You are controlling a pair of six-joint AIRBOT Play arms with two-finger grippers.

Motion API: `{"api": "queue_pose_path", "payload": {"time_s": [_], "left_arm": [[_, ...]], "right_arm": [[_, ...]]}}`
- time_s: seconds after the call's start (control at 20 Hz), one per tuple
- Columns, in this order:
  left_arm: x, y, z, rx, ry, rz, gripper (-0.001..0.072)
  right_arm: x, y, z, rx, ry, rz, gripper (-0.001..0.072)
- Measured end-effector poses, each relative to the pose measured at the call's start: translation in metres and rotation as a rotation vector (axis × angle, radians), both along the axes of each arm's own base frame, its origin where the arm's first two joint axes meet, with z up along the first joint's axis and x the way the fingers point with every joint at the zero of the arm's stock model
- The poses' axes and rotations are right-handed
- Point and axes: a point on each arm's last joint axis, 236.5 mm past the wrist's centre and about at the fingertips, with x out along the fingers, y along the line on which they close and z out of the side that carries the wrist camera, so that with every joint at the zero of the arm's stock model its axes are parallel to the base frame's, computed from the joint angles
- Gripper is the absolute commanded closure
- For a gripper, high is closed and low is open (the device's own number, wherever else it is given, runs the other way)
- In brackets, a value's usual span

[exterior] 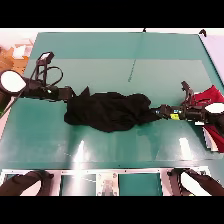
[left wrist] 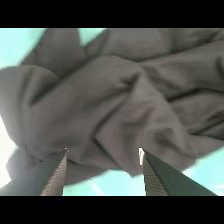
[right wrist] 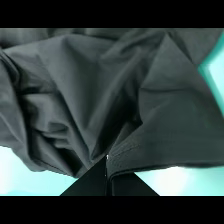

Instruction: Fold the shirts.

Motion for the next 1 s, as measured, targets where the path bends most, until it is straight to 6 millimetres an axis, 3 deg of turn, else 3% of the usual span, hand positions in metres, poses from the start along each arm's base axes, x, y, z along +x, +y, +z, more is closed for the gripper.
{"api": "queue_pose_path", "payload": {"time_s": [0.2,0.4,0.55,0.6,0.65,0.75,0.85,0.95,1.0], "left_arm": [[-0.014,-0.03,-0.035,-0.072,0.066,0.0,0.0182],[-0.014,-0.057,-0.097,-0.063,0.133,0.0,0.0182],[-0.022,-0.066,-0.142,-0.035,0.221,-0.004,0.0185],[-0.024,-0.067,-0.15,-0.03,0.241,-0.003,0.0308],[-0.026,-0.07,-0.157,-0.033,0.259,-0.001,0.0664],[-0.025,-0.078,-0.157,-0.054,0.267,-0.009,0.0683],[-0.016,-0.088,-0.144,-0.085,0.245,-0.025,0.0684],[-0.002,-0.097,-0.115,-0.11,0.183,-0.056,0.0685],[0.01,-0.1,-0.091,-0.119,0.128,-0.07,0.0685]], "right_arm": [[-0.002,-0.002,-0.008,-0.014,0.002,0.002,0.0698],[-0.003,-0.002,-0.01,-0.019,0.0,0.002,0.0698],[-0.003,-0.002,-0.011,-0.02,0.0,0.004,0.0698],[-0.003,-0.002,-0.011,-0.021,-0.001,0.003,0.0698],[-0.003,-0.002,-0.011,-0.02,-0.001,0.004,0.0698],[-0.002,-0.002,-0.01,-0.018,-0.004,0.002,0.0698],[0.004,-0.003,-0.003,-0.018,-0.022,-0.001,0.0698],[0.018,-0.011,0.013,-0.027,-0.069,-0.017,0.0698],[0.03,-0.018,0.029,-0.029,-0.107,-0.031,0.0698]]}}
